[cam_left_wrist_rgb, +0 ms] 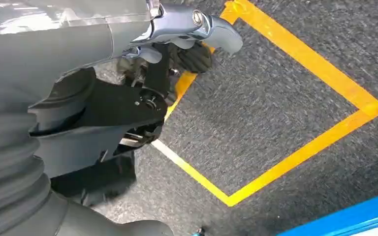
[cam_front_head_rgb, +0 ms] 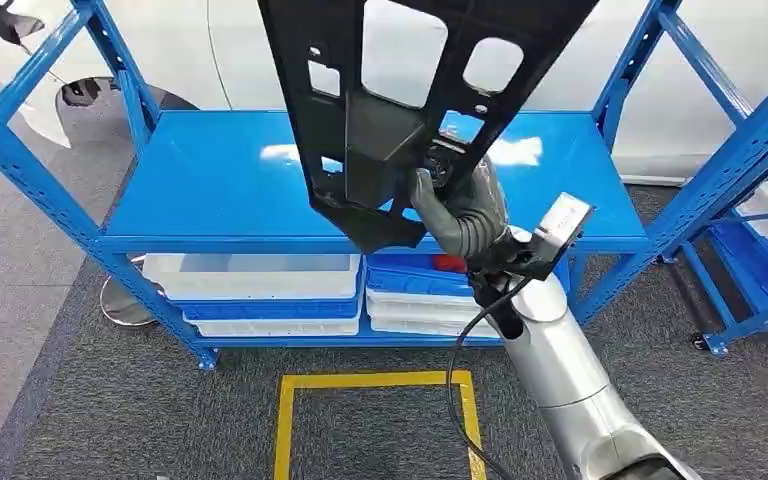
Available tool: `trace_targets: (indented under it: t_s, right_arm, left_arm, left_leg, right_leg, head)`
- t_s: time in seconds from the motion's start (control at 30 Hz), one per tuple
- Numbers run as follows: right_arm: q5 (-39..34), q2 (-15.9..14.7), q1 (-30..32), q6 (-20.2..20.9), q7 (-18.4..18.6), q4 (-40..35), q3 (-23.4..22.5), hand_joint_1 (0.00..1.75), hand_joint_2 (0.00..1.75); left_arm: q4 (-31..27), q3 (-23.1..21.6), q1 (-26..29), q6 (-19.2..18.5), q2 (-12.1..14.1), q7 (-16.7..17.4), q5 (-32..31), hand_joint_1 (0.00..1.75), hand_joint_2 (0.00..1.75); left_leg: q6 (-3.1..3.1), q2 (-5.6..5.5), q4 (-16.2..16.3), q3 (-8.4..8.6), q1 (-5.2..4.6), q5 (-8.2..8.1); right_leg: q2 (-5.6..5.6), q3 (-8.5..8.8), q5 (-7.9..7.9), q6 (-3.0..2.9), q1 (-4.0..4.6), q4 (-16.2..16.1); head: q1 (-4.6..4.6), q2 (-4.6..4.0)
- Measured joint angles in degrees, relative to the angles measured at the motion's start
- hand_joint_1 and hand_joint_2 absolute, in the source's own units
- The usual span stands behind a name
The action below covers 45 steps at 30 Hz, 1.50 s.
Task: Take the parts from the cabinet and place them on the table.
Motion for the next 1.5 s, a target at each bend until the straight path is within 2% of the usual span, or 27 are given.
trace_targets:
  t_s: [0.03,0.13,0.2,0.23,0.3,0.37,0.4,0.43,0.5,0.53,0.67,0.7,0.77,0.83,0.87,0.93,1.0,1.03,1.07,1.17,1.2,1.27,1.33,1.37,1.4,1.43,1.5]
  right_arm:
    - [-1.29,0.00,-0.04,0.75,0.22,0.02,-0.13,1.75,1.75]
    - [-3.95,-0.04,-0.04,2.41,0.68,0.22,-0.57,1.75,1.75]
    - [-4.90,-0.04,-0.04,3.22,0.74,0.46,-0.88,1.75,1.75]
    - [-5.04,-0.04,-0.03,3.40,0.72,0.57,-0.96,1.75,1.75]
    - [-5.36,-0.11,0.73,3.55,0.35,0.90,-1.18,1.75,1.75]
    - [-5.21,-0.28,2.64,3.25,-0.26,1.61,-1.75,1.75,1.75]
    - [-4.89,-0.37,3.73,3.03,-0.70,2.07,-1.97,1.75,1.75]
    - [-4.34,-0.50,4.82,2.59,-1.05,2.66,-2.23,1.75,1.75]
    - [-3.02,-0.50,6.28,2.08,-1.73,3.83,-3.22,1.75,1.75]
    - [-1.66,-0.50,6.94,1.24,-2.07,4.32,-3.76,1.75,1.75]
    - [3.08,-0.48,10.70,-2.10,-2.69,5.75,-5.67,1.75,1.75]
    - [3.89,-0.48,11.90,-2.77,-3.04,5.99,-6.19,1.75,1.75]
    - [5.33,-0.44,14.06,-4.10,-3.59,7.61,-7.22,1.75,1.75]
    - [6.33,0.00,16.56,-5.77,-4.28,11.26,-8.14,1.75,1.75]
    - [6.42,0.29,18.03,-6.50,-4.52,13.84,-8.88,1.75,1.75]
    - [6.99,1.01,20.43,-8.26,-4.63,18.32,-10.32,1.75,1.75]
    - [7.60,1.81,21.72,-10.35,-4.66,24.15,-12.04,1.75,1.75]
    - [7.97,2.17,21.95,-11.45,-4.65,27.64,-13.10,1.75,1.75]
    - [8.23,2.75,22.21,-12.62,-4.63,32.43,-14.51,1.75,1.75]
    - [7.90,3.34,23.80,-15.03,-3.38,42.44,-17.93,1.75,1.75]
    - [7.40,3.56,24.14,-15.46,-2.93,46.01,-19.09,1.75,1.75]
    - [6.57,4.06,25.04,-16.97,-1.99,51.24,-21.22,1.75,1.75]
    - [5.96,4.42,26.16,-18.05,-1.20,55.26,-22.93,1.75,1.75]
    - [5.72,4.50,26.65,-18.48,-0.92,57.08,-23.84,1.75,1.75]
    - [5.37,4.61,26.61,-18.68,-1.25,58.12,-24.73,1.75,1.75]
    - [5.33,4.61,26.31,-18.64,-1.07,59.12,-25.61,1.75,1.75]
    - [5.11,4.61,26.06,-18.64,-1.22,60.72,-26.91,1.75,1.75]
  left_arm:
    - [0.00,0.00,-0.01,0.04,0.00,0.02,0.00,0.00,1.75]
    - [0.00,0.00,-0.01,0.35,0.00,0.26,-0.04,0.00,1.75]
    - [0.00,0.00,0.00,0.59,0.00,0.42,-0.09,0.00,1.75]
    - [0.00,0.00,0.01,0.66,0.00,0.46,-0.09,0.00,1.75]
    - [0.00,0.00,0.02,0.74,0.00,0.57,-0.11,0.00,1.75]
    - [0.00,0.00,0.22,0.98,0.00,0.61,-0.07,0.00,1.75]
    - [0.00,0.00,0.35,1.11,0.00,0.61,-0.05,0.00,1.75]
    - [0.00,0.00,0.48,1.20,0.00,0.59,-0.04,0.00,1.75]
    - [0.00,0.00,0.46,1.51,0.02,0.50,-0.07,0.00,1.75]
    - [0.00,0.00,0.36,1.53,0.11,0.50,-0.19,0.00,1.75]
    - [0.00,-0.05,0.43,1.64,0.22,0.48,-0.63,0.00,1.75]
    - [0.00,-0.05,0.44,1.57,0.22,0.48,-0.57,0.00,1.75]
    - [0.00,-0.05,0.40,1.42,0.20,0.46,-0.13,0.00,1.75]
    - [0.00,-0.02,0.61,1.42,0.20,0.26,0.57,0.00,1.75]
    - [0.00,0.00,0.81,1.40,0.20,0.15,0.68,0.00,1.75]
    - [0.00,0.02,1.24,1.29,0.22,-0.02,1.16,0.00,1.75]
    - [0.00,0.06,1.49,1.22,0.20,-0.15,1.33,0.00,1.75]
    - [0.00,0.06,1.48,1.22,0.20,-0.22,1.42,0.00,1.75]
    - [0.00,0.11,1.46,1.24,0.22,-0.41,1.64,0.00,1.75]
    - [0.00,0.35,1.85,1.14,0.24,-0.85,1.88,0.00,1.75]
    - [0.00,0.39,2.12,1.03,0.26,-1.05,1.95,0.00,1.75]
    - [0.00,0.44,2.46,0.94,0.28,-1.20,1.99,0.00,1.75]
    - [0.00,0.46,2.62,0.94,0.30,-1.22,1.99,0.00,1.75]
    - [0.00,0.46,2.78,0.94,0.30,-1.20,1.99,0.00,1.75]
    - [0.00,0.46,2.95,0.96,0.30,-1.20,1.97,0.00,1.75]
    - [0.00,0.48,2.99,1.00,0.30,-1.18,1.90,0.00,1.75]
    - [0.00,0.48,2.85,0.98,0.30,-1.16,1.77,0.00,1.75]
  left_leg:
    - [-0.31,-0.01,0.21,-0.27,-0.20,-0.01]
    - [-1.36,-0.01,0.09,-0.66,-0.25,0.54]
    - [-1.86,-0.08,0.28,-0.91,-0.25,0.20]
    - [-2.18,-0.06,2.12,-1.56,-0.27,-1.73]
    - [-2.74,-0.06,11.06,-5.05,0.04,-6.92]
    - [-3.08,-0.05,17.84,-7.39,0.12,-9.47]
    - [-3.08,-0.05,17.45,-6.82,0.13,-8.88]
    - [-2.99,-0.05,14.08,-4.73,0.14,-7.05]
    - [-2.46,-0.06,3.40,1.48,0.11,-2.71]
    - [-2.03,-0.12,-0.48,3.38,-0.01,-2.98]
    - [-0.99,-0.30,-0.83,3.01,-0.48,-2.09]
    - [-0.46,-0.21,-1.71,3.16,0.23,-1.29]
    - [0.13,-0.10,-1.92,2.54,0.10,-0.60]
    - [0.26,-0.07,-1.85,1.61,0.01,-0.09]
    - [0.22,-0.10,-1.74,1.13,0.00,0.17]
    - [0.02,-0.20,-1.37,0.40,0.02,0.46]
    - [-0.20,-0.22,-0.71,-0.24,0.03,0.52]
    - [-0.57,-0.16,-0.23,-0.53,0.00,0.53]
    - [-1.00,-0.24,-0.07,-0.68,-0.36,0.55]
    - [-2.00,-0.35,-0.47,-0.62,-0.17,1.16]
    - [-2.36,-0.37,-0.37,-0.75,-0.13,1.12]
    - [-2.95,-0.25,3.48,-2.10,0.08,-2.96]
    - [-3.33,-0.25,13.05,-5.66,0.09,-8.48]
    - [-3.37,-0.25,17.15,-7.00,0.09,-10.18]
    - [-3.29,-0.24,18.39,-7.12,0.09,-10.38]
    - [-3.01,-0.24,16.29,-5.43,0.08,-9.23]
    - [-2.10,-0.25,5.99,1.25,-0.11,-5.26]
  right_leg:
    - [0.00,1.17,-0.78,-0.33,0.18,-2.27]
    - [0.12,0.35,-0.03,-0.92,0.59,-2.27]
    - [-0.11,0.42,0.77,-1.85,-0.10,-3.09]
    - [-0.15,0.27,1.00,-2.18,-0.05,-3.24]
    - [-0.22,-0.26,1.36,-2.53,0.07,-3.23]
    - [-0.28,-0.74,1.70,-2.47,0.14,-3.20]
    - [-0.27,-0.90,1.86,-2.44,0.14,-3.19]
    - [-0.26,-1.08,2.01,-2.37,0.14,-3.17]
    - [-0.13,-1.21,2.26,-2.05,0.16,-3.08]
    - [-0.14,-1.29,2.39,-1.81,0.25,-3.06]
    - [-0.25,-1.48,3.32,-0.40,0.31,-3.44]
    - [-0.26,-1.68,3.02,-0.08,0.41,-3.25]
    - [0.05,-3.51,-1.16,0.24,0.17,1.15]
    - [0.05,-7.52,-6.39,0.75,-0.05,11.45]
    - [0.05,-8.57,-7.51,0.89,-0.10,14.72]
    - [0.02,-6.38,-5.84,0.97,-0.27,12.26]
    - [-0.03,0.18,-1.82,0.80,-0.46,1.49]
    - [-0.07,2.23,-2.21,0.42,-0.48,-2.92]
    - [0.08,2.10,-1.44,0.03,0.05,-2.79]
    - [0.10,1.89,-1.12,-1.03,0.24,-2.54]
    - [0.03,1.82,-0.63,-1.72,-0.02,-2.96]
    - [-0.06,1.33,-0.11,-2.47,-0.11,-3.07]
    - [-0.15,0.65,0.30,-2.69,0.09,-3.04]
    - [-0.25,0.22,0.55,-2.76,0.24,-3.01]
    - [-0.17,-0.23,0.86,-2.81,0.35,-2.93]
    - [0.03,-0.52,1.15,-2.79,0.47,-2.93]
    - [0.13,-0.70,1.48,-2.67,0.81,-2.93]
  head:
    - [-0.06,-0.02]
    - [-0.09,0.00]
    - [-0.04,0.00]
    - [-0.15,-0.02]
    - [-0.37,0.00]
    - [-0.41,0.00]
    - [-0.37,0.00]
    - [-0.41,0.00]
    - [-0.39,-0.02]
    - [-0.37,-0.02]
    - [-0.35,0.00]
    - [-0.33,0.00]
    - [-0.17,-0.02]
    - [-0.24,0.00]
    - [-0.19,-0.02]
    - [-0.15,0.00]
    - [-0.17,0.00]
    - [-0.17,0.00]
    - [-0.24,-0.02]
    - [-0.19,0.00]
    - [-0.20,-0.02]
    - [-0.46,0.00]
    - [-0.44,-0.02]
    - [-0.46,-0.02]
    - [-0.41,-0.02]
    - [-0.52,-0.02]
    - [-0.54,0.00]
